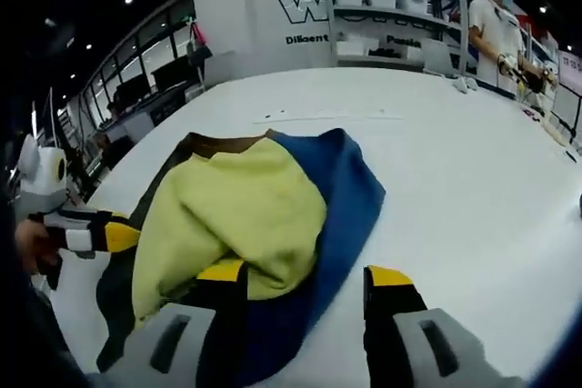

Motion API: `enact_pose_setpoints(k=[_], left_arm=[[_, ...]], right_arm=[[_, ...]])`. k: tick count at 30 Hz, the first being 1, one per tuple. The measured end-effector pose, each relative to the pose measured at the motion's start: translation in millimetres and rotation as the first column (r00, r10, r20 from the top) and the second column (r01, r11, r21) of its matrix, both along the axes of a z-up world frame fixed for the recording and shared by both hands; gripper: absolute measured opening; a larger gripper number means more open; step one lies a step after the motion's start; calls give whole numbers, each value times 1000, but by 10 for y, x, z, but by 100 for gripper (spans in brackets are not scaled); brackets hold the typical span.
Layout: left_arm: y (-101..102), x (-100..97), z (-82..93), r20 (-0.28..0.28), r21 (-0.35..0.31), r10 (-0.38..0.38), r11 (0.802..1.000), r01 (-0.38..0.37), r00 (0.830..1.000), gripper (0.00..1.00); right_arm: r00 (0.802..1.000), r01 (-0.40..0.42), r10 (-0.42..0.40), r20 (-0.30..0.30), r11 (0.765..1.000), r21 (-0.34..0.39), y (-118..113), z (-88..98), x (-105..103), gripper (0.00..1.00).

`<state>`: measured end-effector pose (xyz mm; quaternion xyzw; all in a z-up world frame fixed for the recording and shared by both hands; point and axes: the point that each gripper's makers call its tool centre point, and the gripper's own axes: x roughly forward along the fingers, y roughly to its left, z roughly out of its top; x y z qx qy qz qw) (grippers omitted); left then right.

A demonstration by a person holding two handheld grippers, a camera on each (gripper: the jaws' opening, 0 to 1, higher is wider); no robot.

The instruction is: Fold the garment on the visible template until the final outline fits inside the template.

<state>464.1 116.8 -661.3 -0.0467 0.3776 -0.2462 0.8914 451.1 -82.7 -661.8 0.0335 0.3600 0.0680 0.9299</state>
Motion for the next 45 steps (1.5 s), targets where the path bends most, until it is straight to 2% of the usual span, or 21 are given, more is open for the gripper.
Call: enact_pose_setpoints(k=[2, 5, 6, 8, 11, 24, 29, 35, 37, 42, 45], left_arm=[[-12, -6, 1, 17, 18, -10, 1000, 10, 1000, 10], [10, 0, -6, 9, 20, 2, 1000, -2, 1000, 5], [10, -1, 4, 7, 13, 4, 1000, -4, 1000, 5], [9, -4, 17, 10, 13, 1, 1000, -1, 1000, 4], [17, -18, 43, 10, 3, -6, 1000, 6, 1000, 4], [148, -37, 167, -22, -65, -25, 998, 24, 999, 2], [147, -45, 192, -20, -61, -37, 997, 35, 999, 2], [233, 19, 294, -10, -107, -7, 994, 5, 1000, 1], [264, 55, 340, -19, -143, 22, 989, -24, 1000, 1], [403, 117, 413, -9, -141, 47, 989, -47, 999, 1], [469, 110, 381, -11, -94, 32, 995, -33, 999, 1]], right_arm=[[1000, 9, -9, -17, 1000, 17, 17, -51, -28, 28], [1000, 4, -4, -12, 1000, -7, 28, -98, -21, 14], [1000, 15, -15, -2, 1000, 6, 32, -82, -4, 13], [1000, 6, -6, -8, 1000, -14, 36, -100, -4, 11], [1000, -5, 5, 1, 1000, -7, 61, -86, 11, 0], [996, -89, 89, -3, 996, -20, 88, 0, -10, 0], [995, -99, 99, -4, 995, 1, 92, 17, -19, 0], [992, -128, 128, -3, 992, -15, 76, 25, -34, 0], [991, -133, 133, 0, 991, -12, 70, 39, -38, 0], [990, -140, 140, -7, 990, -25, 15, 42, -54, 0], [988, -152, 152, -12, 988, -29, 2, 33, -58, 0]])
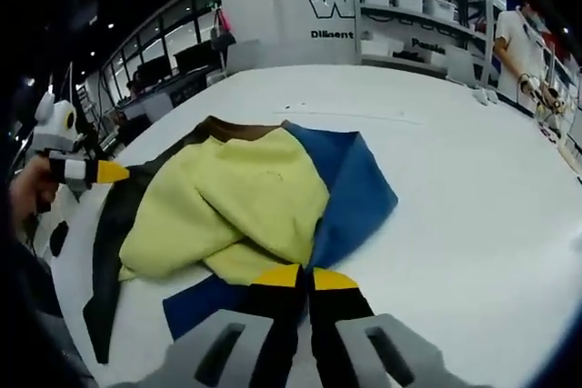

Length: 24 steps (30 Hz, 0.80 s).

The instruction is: Fold the garment on the visible template until the final outline fits inside the template.

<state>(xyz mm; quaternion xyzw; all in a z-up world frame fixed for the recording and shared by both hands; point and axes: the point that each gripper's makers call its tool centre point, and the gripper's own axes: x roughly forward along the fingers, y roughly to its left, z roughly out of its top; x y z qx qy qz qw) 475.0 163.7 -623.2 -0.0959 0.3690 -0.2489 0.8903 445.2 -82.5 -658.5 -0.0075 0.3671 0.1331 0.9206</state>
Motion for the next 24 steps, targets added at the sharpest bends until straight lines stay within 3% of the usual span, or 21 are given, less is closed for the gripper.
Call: enact_pose_setpoints(k=[10, 20, 24], left_arm=[[264, -4, -94, -64, 22, 35, 999, -34, 997, 1], [529, 103, -116, -57, 80, 63, 995, -58, 996, 1], [603, 116, -156, -83, 96, 74, 993, -66, 994, 1]], right_arm=[[999, -33, 31, -27, 997, -65, -140, -15, 14, 0], [997, -68, 62, -38, 985, -160, -329, -6, 80, 0], [996, -81, 73, -48, 980, -182, -379, -16, 110, 0]])
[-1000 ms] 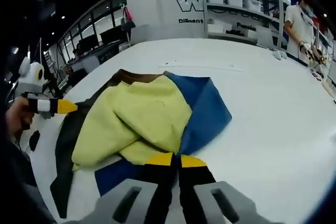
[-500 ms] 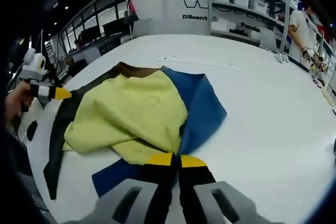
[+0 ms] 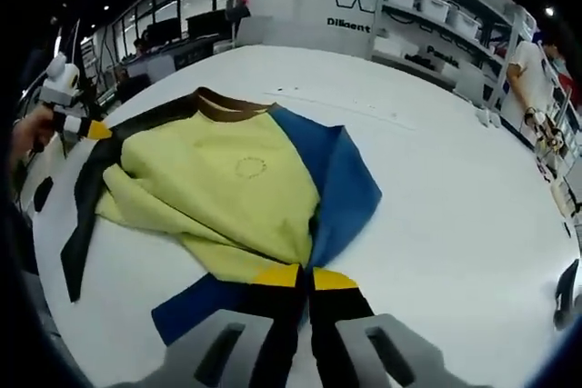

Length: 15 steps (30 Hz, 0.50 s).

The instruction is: Fold the garment on the visible template until the final outline fits inside the template.

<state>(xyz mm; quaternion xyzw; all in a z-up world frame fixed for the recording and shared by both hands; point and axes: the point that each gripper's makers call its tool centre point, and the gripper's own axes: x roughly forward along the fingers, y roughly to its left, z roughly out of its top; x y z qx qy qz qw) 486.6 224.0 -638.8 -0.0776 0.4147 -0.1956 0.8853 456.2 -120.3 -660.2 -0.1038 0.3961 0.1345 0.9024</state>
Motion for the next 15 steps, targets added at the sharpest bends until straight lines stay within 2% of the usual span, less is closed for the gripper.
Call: enact_pose_setpoints(k=[1, 3, 4, 5, 7, 9, 13, 15], left_arm=[[-8, -5, -20, -14, 0, -1, 1000, 1, 1000, 1], [-9, 7, -28, -3, 15, -4, 1000, 4, 1000, 2], [67, 62, -13, 47, 90, -10, 996, 6, 999, 1], [86, 70, 0, 62, 113, -16, 994, 9, 998, 2], [90, 66, 42, 67, 98, 24, 995, -31, 997, 6], [71, 22, 77, 70, 94, 13, 995, -19, 997, 12], [-65, -126, 119, 70, 67, -6, 998, 2, 997, 20], [-124, -206, 124, 66, 53, -5, 999, 1, 998, 20]], right_arm=[[1000, 1, -1, -6, 1000, 10, 3, -6, 7, 0], [1000, 4, -4, -6, 1000, 13, 2, -10, 11, 0], [1000, 3, -3, -6, 1000, 11, 7, -13, 5, 0], [1000, 6, -5, -4, 1000, 12, 6, -14, 8, 0], [999, 42, -43, 3, 998, 50, 8, 3, 8, 0], [998, 61, -62, 11, 995, 79, 5, 28, 6, 1], [992, 111, -120, 47, 979, 173, 39, 155, 8, 19], [991, 113, -123, 48, 978, 174, 49, 177, -18, 23]])
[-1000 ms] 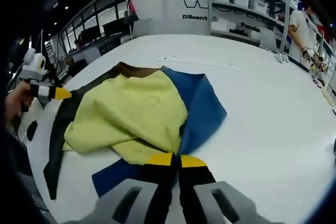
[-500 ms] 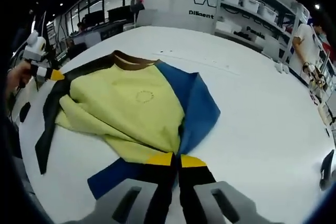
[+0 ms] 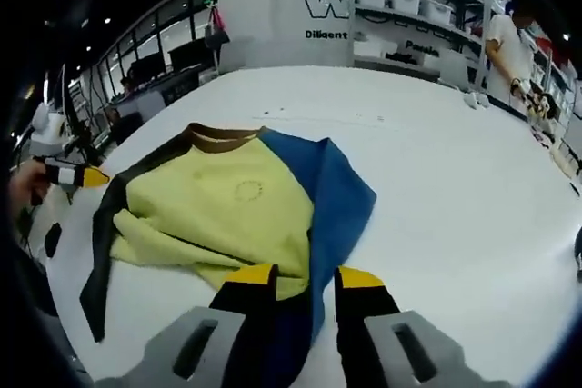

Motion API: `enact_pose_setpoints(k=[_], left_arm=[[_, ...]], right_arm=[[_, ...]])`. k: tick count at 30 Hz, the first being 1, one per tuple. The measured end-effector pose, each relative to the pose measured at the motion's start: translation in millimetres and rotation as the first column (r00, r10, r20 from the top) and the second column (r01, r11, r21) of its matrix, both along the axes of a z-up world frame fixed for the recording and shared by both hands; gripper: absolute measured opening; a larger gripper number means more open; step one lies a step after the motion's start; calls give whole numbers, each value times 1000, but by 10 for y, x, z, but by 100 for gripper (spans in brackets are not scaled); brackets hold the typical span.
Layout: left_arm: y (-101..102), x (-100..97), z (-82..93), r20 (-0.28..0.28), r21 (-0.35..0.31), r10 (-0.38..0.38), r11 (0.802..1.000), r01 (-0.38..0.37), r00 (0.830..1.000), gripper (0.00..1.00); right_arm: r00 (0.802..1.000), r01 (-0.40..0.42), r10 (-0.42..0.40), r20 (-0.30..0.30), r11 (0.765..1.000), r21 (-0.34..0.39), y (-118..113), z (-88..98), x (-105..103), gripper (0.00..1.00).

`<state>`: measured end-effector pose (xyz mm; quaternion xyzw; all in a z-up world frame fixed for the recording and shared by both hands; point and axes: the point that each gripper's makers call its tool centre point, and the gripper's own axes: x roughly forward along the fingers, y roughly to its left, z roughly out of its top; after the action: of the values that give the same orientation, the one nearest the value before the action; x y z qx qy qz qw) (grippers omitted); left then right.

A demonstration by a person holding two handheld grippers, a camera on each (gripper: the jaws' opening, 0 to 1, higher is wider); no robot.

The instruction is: Fold the garment on the visible template until the final outline fits inside the template.

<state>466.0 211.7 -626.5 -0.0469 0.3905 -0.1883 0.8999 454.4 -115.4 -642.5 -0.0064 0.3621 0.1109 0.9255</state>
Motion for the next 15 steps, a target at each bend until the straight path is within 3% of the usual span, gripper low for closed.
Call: enact_pose_setpoints(k=[8, 15], left_arm=[[-182, -323, -140, -52, -42, 24, 999, -26, 998, 34], [-230, -543, -298, -90, -49, 68, 996, -73, 994, 33]], right_arm=[[999, -13, 12, 42, 1000, 28, 238, 90, -136, 24], [999, -34, 33, 25, 998, 57, 474, -13, -242, 29]])
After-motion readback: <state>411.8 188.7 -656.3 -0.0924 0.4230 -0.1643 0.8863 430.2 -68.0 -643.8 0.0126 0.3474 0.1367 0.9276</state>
